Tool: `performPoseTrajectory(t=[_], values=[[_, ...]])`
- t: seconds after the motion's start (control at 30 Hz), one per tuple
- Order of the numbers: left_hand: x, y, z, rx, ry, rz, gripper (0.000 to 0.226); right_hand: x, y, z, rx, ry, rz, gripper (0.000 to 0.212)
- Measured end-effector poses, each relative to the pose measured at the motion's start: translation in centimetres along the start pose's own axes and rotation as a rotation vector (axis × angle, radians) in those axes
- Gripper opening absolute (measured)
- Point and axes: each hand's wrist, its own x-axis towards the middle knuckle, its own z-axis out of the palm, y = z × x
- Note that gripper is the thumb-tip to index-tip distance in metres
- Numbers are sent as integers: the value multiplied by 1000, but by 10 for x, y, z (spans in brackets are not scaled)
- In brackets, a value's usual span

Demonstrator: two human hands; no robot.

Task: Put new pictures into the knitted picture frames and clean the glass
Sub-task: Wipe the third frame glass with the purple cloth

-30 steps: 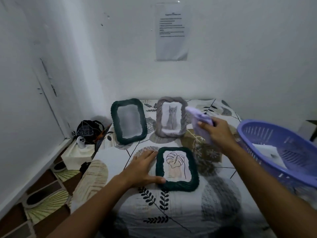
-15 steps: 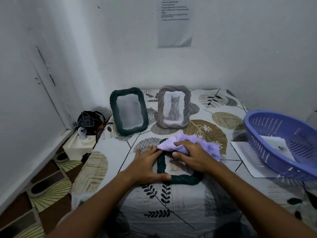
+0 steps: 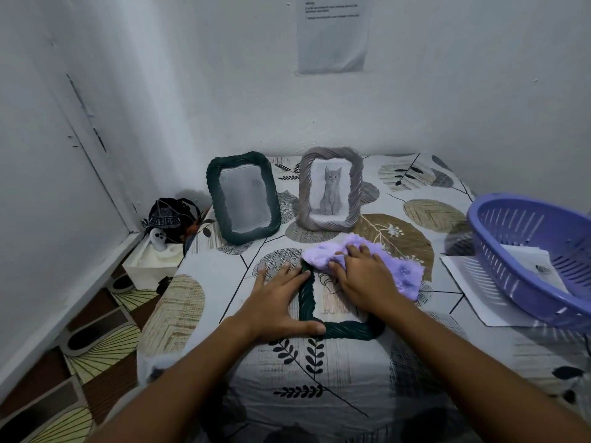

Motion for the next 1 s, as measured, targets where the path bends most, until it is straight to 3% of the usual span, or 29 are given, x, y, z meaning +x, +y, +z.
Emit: performPoseTrajectory(t=[0.2,0.37,0.53,0.7,0.8,1.0], values=[[-1,0,1,-8,20,-5,115,5,-22,0,-163,28,164,52],[0,-1,2,-24,34,-3,115,3,-18,-19,-250,10,52,54],[-1,1,1,-30,27,-12,118,3,15,-28,-28,-148,-246,73],[-1,1,0,-30,29,-11,118,3,29,-17,114,-196,-422,61],[-1,1,0,-29,28,-12,118,9,27,-12,38,-213,-450,59],[-1,0,1,-26,26,-17,117,14,26,-6,-40,-221,-349,81]])
